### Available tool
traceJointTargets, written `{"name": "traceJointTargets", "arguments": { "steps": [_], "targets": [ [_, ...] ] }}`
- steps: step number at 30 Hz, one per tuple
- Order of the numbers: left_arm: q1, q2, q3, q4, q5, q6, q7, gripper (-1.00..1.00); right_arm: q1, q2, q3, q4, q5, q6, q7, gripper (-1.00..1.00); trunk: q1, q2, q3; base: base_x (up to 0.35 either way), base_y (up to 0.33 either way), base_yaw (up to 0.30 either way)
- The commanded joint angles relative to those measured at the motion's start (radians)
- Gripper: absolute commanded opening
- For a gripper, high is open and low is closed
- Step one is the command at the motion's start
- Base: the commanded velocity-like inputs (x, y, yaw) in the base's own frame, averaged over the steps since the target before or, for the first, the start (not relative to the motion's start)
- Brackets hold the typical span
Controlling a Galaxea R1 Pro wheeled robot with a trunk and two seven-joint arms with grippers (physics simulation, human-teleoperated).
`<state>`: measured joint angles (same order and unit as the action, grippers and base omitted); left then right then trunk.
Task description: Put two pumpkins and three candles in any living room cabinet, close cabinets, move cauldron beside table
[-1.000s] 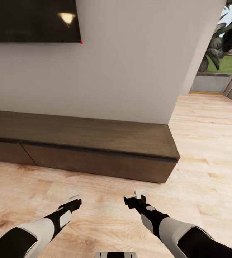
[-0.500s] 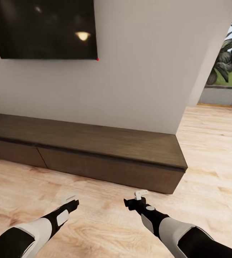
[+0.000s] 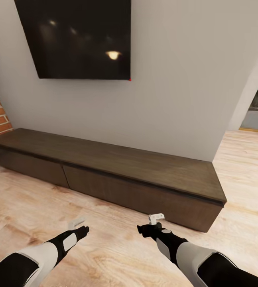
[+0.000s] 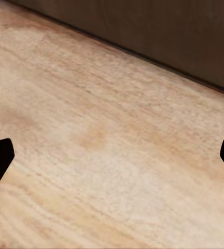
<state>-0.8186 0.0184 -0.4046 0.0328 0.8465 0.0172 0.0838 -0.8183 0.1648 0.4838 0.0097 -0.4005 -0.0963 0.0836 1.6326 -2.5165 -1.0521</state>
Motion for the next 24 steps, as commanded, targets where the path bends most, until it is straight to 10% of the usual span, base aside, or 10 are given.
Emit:
{"name": "traceJointTargets", "arguments": {
  "steps": [1, 24],
  "targets": [
    [-0.001, -0.001, -0.008, 0.001, 0.006, 0.002, 0.002, 1.00, -0.001, 0.000, 0.007, 0.002, -0.011, -0.004, 0.004, 1.00, -0.001, 0.000, 0.003, 0.000, 0.000, 0.291],
    [-0.001, -0.008, -0.007, 0.004, 0.008, 0.003, 0.003, 1.00, -0.001, 0.001, 0.026, -0.001, -0.009, 0.040, 0.005, 1.00, -0.011, 0.005, 0.076, 0.000, 0.000, 0.259]
  ]
}}
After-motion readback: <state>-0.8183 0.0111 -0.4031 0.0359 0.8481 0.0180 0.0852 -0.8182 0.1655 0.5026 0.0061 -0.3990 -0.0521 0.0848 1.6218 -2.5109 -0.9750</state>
